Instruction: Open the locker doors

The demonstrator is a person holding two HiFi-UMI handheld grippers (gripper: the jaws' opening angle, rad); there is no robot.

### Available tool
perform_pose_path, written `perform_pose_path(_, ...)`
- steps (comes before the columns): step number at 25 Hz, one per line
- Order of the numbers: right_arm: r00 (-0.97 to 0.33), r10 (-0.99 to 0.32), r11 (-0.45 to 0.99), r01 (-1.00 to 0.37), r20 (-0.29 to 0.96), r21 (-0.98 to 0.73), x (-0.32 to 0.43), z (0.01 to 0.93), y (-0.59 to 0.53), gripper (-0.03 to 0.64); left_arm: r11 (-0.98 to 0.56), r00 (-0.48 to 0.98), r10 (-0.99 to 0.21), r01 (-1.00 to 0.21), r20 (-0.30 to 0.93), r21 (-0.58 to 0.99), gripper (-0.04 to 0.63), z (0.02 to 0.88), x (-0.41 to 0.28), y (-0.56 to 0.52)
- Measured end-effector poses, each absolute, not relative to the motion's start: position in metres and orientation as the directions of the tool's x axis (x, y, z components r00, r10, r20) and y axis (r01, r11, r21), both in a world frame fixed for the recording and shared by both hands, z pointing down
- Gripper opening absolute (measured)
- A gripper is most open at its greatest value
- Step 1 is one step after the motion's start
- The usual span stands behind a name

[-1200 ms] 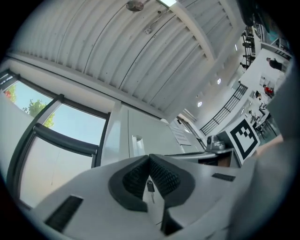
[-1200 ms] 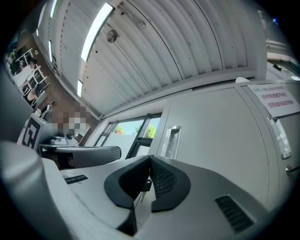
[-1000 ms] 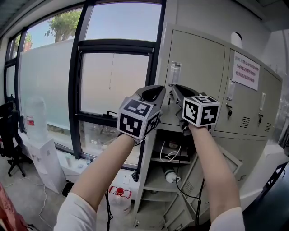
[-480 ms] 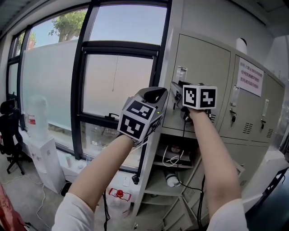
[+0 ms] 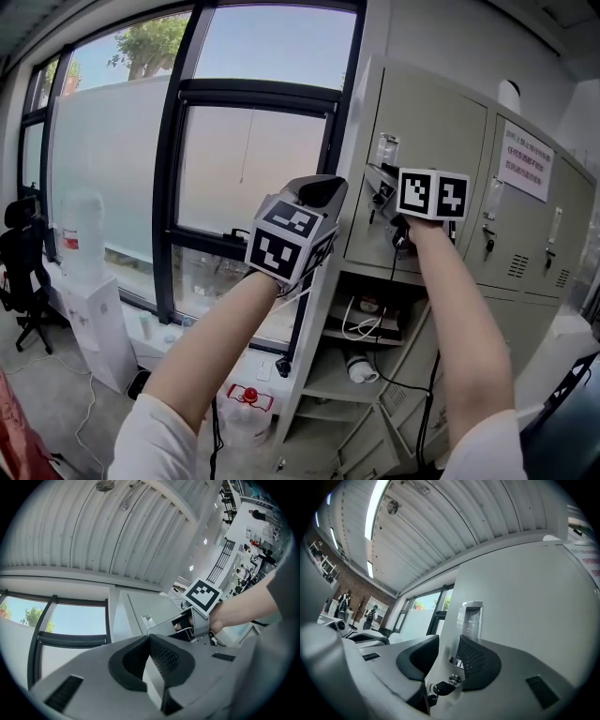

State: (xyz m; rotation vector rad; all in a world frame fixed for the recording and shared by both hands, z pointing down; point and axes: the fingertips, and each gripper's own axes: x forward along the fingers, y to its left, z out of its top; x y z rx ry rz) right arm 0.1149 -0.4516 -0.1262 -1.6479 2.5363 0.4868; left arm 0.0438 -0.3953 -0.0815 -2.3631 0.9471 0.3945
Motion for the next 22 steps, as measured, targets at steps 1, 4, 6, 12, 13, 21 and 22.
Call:
perform_pose_path(1,-0.42,-0.877,0.37,-0.9,-0.232,0.232,0.114,-0.126,-0.448,0.15,-0.6,0.708,-0.539,-0.703,-0.456,-0.383,0.005,-0.081,0.045,-0.395)
perform_pose_path(4,-0.432,-0.872,0.373,-0.89,-0.229,0.261,0.112,-0.126,-0.435,0.15,-0.618,0.711,-0.541,-0.699,-0.449,-0.361,0.005,-0.076,0.05,-0.395)
perform_pose_path(6,-0.447,-0.863,0.385,-0.883,-0.234,0.268,0.111,-0.125,-0.426,0.15,-0.634,0.713,-0.544,-0.695,-0.443,-0.34,0.005,-0.071,0.055,-0.395)
perform_pose_path(12,-0.486,-0.835,0.421,-0.866,-0.257,0.271,0.112,-0.125,-0.394,0.149,-0.652,0.719,-0.56,-0.689,-0.411,-0.317,0.005,-0.059,0.068,-0.394)
perform_pose_path(13,-0.49,-0.832,0.422,-0.863,-0.259,0.277,0.112,-0.125,-0.388,0.15,-0.654,0.72,-0.563,-0.688,-0.407,-0.313,0.005,-0.057,0.069,-0.393)
perform_pose_path(21,-0.493,-0.828,0.397,-0.852,-0.268,0.342,0.122,-0.125,-0.339,0.149,-0.668,0.735,-0.555,-0.673,-0.389,-0.318,0.005,-0.047,0.085,-0.376)
perform_pose_path(22,-0.494,-0.827,0.395,-0.851,-0.269,0.347,0.124,-0.126,-0.332,0.15,-0.67,0.737,-0.553,-0.671,-0.389,-0.318,0.005,-0.047,0.086,-0.374)
